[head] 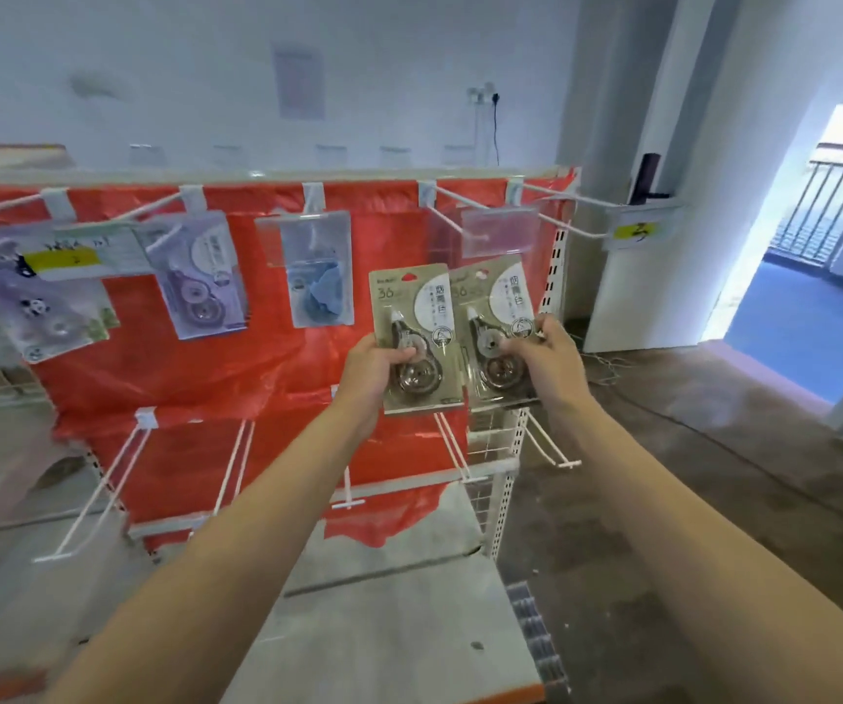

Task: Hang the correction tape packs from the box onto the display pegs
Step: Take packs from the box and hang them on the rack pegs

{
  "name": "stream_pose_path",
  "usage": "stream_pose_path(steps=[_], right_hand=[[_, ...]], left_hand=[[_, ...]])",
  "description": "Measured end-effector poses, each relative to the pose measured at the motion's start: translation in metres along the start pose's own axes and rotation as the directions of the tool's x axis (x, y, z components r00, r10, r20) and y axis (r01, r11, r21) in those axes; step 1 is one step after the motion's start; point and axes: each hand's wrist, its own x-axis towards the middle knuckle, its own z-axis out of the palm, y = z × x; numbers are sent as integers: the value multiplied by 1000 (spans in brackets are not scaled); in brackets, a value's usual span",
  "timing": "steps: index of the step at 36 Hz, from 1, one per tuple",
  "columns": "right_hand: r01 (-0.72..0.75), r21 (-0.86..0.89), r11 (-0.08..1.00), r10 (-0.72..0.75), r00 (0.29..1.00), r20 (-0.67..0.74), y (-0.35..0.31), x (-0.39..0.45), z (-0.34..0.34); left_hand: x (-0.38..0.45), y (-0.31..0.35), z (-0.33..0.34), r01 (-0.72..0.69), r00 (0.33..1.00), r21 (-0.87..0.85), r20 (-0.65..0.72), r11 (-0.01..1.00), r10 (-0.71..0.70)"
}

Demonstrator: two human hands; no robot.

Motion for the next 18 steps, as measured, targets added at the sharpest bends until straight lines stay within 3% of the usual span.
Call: stream_pose_path(steps=[8, 18], right_hand=[[149, -48, 988, -148, 989, 30, -23, 2, 0], [11, 72, 997, -12, 1000, 12, -19, 13, 12]], left_hand=[[-16, 28, 0, -57, 996, 22, -61, 998, 58], [-35, 47, -10, -84, 996, 90, -21, 992, 86]])
